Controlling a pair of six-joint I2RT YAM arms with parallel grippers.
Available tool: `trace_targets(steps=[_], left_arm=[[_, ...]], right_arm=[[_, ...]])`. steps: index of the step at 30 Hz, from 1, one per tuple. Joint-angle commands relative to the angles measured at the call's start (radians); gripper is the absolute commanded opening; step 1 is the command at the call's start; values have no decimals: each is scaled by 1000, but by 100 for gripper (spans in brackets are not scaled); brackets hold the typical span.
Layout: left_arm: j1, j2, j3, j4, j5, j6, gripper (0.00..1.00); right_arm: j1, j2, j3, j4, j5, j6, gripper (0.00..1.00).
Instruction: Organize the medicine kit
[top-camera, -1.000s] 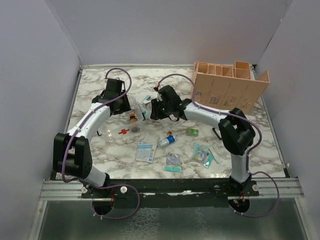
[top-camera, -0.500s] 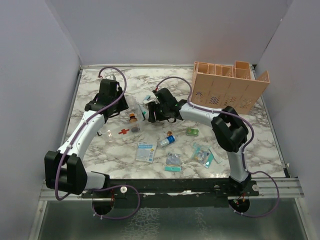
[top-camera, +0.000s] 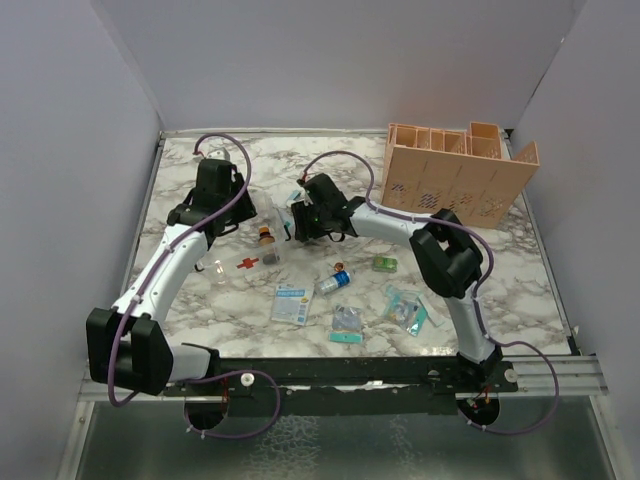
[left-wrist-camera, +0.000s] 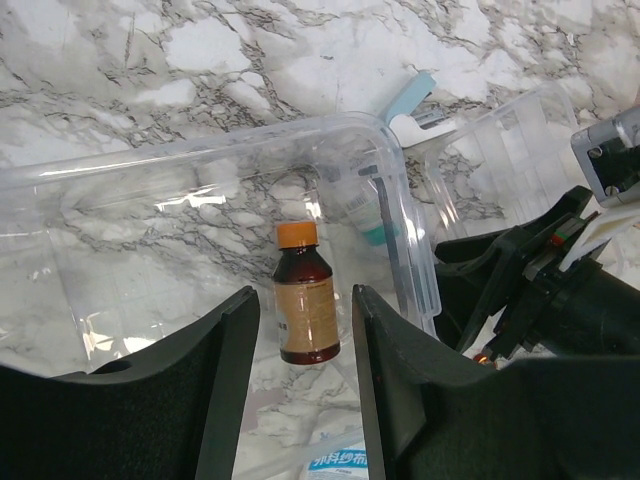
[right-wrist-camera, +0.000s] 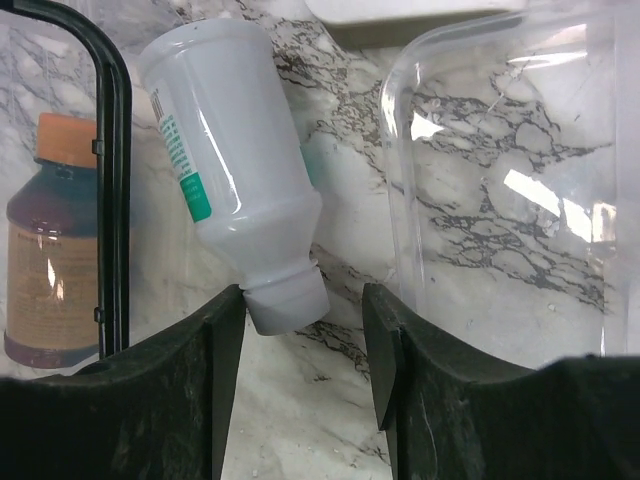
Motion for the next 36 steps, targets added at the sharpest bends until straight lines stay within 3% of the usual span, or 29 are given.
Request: trace_targets(steps=[1,4,8,11,21,26,36], left_arm=[[0,-40,6,19,5,-5,47],[0,-55,14,18,23,8,49],[0,-73,26,18,78,50,53],[-1,-86,33,22,123,94,57],[-2,-131,30,80,264,224,65],[-29,-161,-37,184,428,307,67],[-275,-239,-286,497,591,603,68]], right_arm=[[7,36,52,35,-13,-67,48],[6,30,36,73,-43,-115,41],[5,4,10,108,-71,-183,21],[5,-26,-8,106,-74,-227,14],[-6,-213,-150,8,-87,-255,8],[-8,-322,-229,-81,-107,-218,7],[-11,-539,-324,-300,-139,-136,5]])
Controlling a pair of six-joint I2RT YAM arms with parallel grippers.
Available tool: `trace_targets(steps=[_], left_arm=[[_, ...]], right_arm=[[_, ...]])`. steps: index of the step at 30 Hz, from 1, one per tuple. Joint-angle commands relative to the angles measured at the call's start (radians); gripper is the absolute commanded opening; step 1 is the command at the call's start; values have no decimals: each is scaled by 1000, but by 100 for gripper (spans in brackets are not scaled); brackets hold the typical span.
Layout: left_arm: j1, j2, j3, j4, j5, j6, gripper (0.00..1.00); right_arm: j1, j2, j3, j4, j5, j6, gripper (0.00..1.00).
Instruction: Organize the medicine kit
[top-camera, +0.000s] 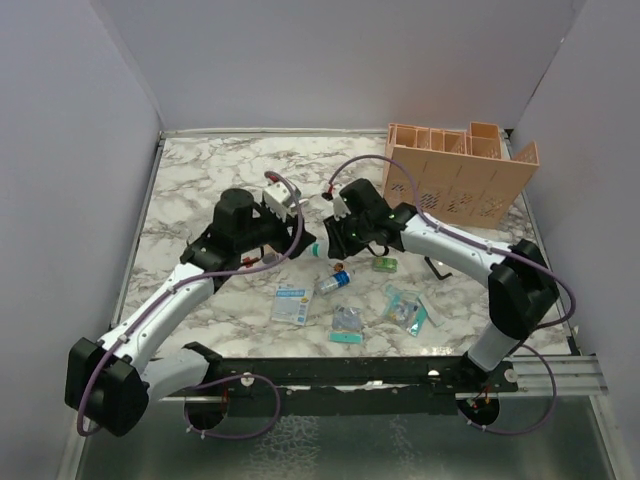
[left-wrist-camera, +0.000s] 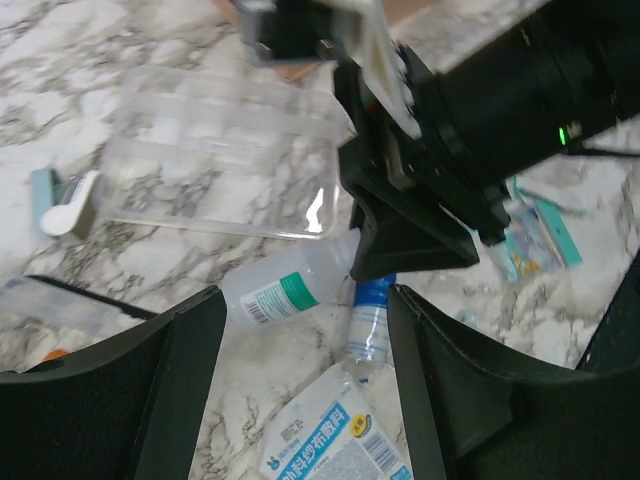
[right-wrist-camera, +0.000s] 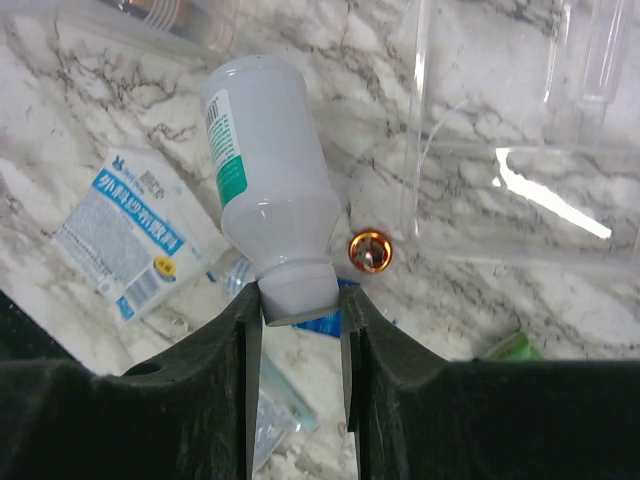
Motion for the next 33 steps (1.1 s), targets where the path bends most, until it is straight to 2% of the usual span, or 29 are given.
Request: trace_targets(steps=[1,7,13,28,33], left_arm=[[-84,-46,-118,212,123,206,69],[-163,-61,-171,220,147,456,72],[-243,-71,-222,208,146,598,72],[-284,99,-166,108,377,616,71],[-287,113,-168,133,365,608,69]], right_arm=[[-4,-105,-19,-123,-40,59,5],[-10,-189,-13,-279,-86,109,4],[-13,-250,-11,-362,-140,141,4],[-13,-268,3,-362,-268,163,4],[-13,-260,2,-346,-280,167,4]])
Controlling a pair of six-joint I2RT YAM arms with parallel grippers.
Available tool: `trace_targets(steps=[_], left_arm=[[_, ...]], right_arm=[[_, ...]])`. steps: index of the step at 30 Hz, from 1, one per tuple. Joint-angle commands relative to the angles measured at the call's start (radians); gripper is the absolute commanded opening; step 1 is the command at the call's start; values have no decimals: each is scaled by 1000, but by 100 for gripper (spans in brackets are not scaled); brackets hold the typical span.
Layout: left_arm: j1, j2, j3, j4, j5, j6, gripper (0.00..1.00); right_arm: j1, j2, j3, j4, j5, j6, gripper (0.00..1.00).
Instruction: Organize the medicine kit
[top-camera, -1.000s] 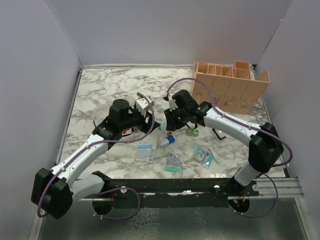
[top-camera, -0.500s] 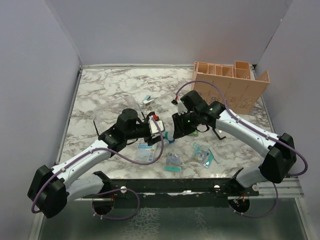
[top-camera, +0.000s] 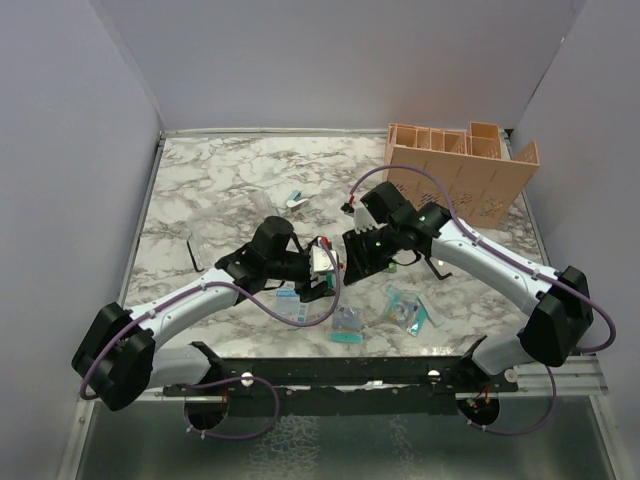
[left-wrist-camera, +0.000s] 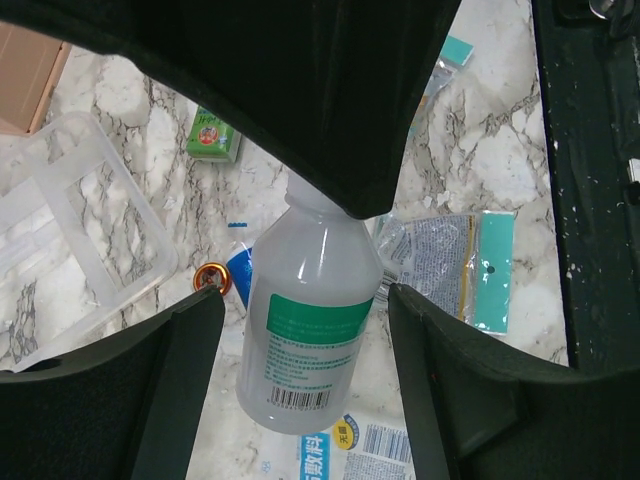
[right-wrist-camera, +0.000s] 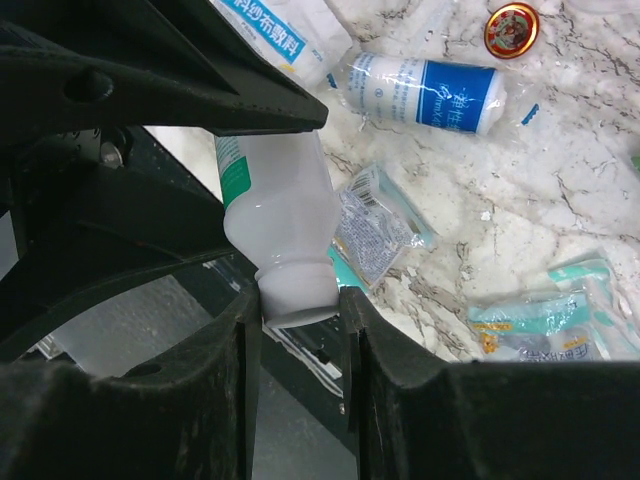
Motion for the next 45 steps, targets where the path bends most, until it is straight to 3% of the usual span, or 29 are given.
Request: trace_targets(steps=[1,10,13,14,17,20,25,30,36,40,43,45], left_arm=[[-8,3,27,16,57,11,68],[-7,41,35,-26,82,35,54],[-7,42,40,-28,71,49,39],[-8,41,42,-27,66,50,36],[-8,32,48,-20,63,31,26],[-3,23,59,-15,45,-22,24],[30,-51,31,119,-44,-248,24],[65,-147,37,216,-246,-447,26],[132,-179,161,86,-594,-675,28],[252,-178,226,-1,-643,-877,28],[338,-165,267,-78,-684,-1073,33],[383,-145,285,-91,-625,-1187,31]], right_arm=[[-5,-22,22,40,-61,18,4],[-5,-35,28,82,-86,17,5],[-5,-27,38,69,-68,16,7],[-5,-23,44,58,-49,20,12],[-6,-22,71,21,12,37,43],[-5,-49,108,17,110,71,58],[-5,-129,144,81,310,151,60],[-5,-241,93,212,512,259,60],[-5,-318,43,341,569,307,59],[-5,-290,64,326,566,290,59],[-5,-257,88,291,551,288,58],[-5,-241,95,277,539,282,57]])
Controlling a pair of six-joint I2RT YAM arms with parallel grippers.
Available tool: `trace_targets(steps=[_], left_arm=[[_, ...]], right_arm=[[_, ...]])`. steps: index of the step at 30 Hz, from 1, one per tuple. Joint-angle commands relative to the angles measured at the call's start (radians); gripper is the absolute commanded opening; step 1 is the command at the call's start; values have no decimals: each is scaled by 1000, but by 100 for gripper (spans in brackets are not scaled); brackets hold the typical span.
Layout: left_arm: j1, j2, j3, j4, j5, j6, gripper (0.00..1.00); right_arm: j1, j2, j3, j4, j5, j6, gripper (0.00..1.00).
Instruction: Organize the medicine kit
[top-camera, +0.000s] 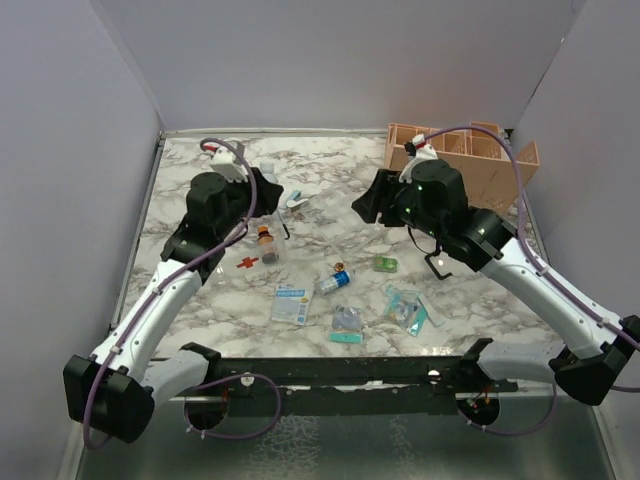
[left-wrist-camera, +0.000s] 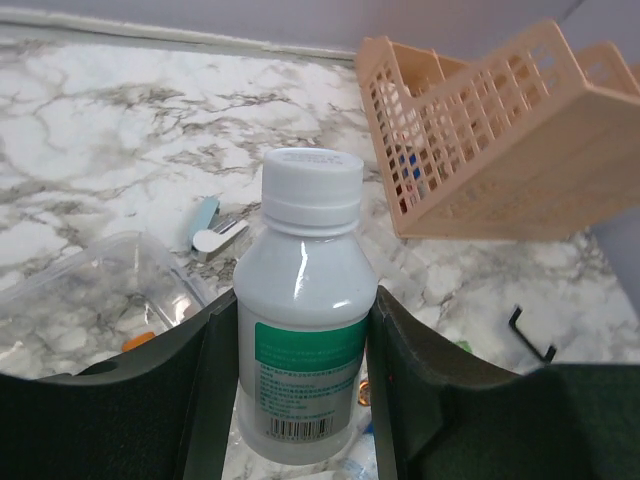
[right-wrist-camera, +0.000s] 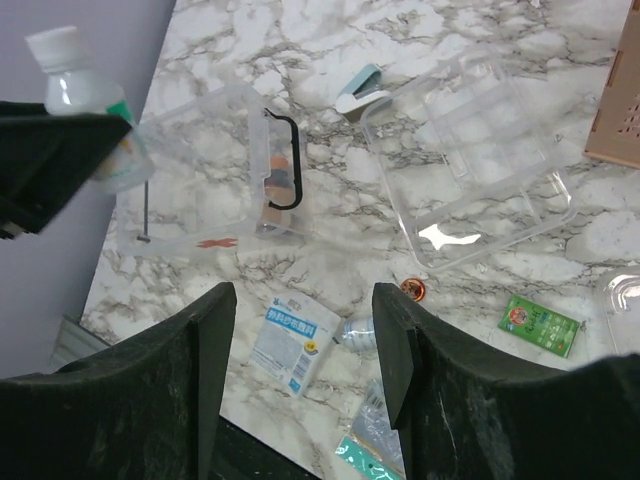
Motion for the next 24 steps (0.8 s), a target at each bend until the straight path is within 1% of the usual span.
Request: trace_targets(steps=[1,4,7,9,11,13,18,24], left_arm=[[89,20,65,-86,-16,-382,31],[127,39,79,-175,-17,-524,31],[195,38,49,-259,-1,-648,31],[241,28,3,-266,29,-685,29],[262,19,-34,-270,38,-704,28],[272,20,-51,-282,38,-705,28],[277,86,-18,-348,33,-642,29],[278,172,5,-391,-40,-527,29]], right_arm=[[-1,42,32,-16,9,-3,57],[-1,54,37,-20,-5,-27,57],[-1,68,47,-30,-12,-50,57],[-1,76,52,-37,-22,-61,57],[-1,81,49,-37,-29,-68,57],[-1,85,44,-33,-36,-69,57],[-1,93,31,-26,-50,-70,57],[-2,95,15,-32,-46,-71,57]])
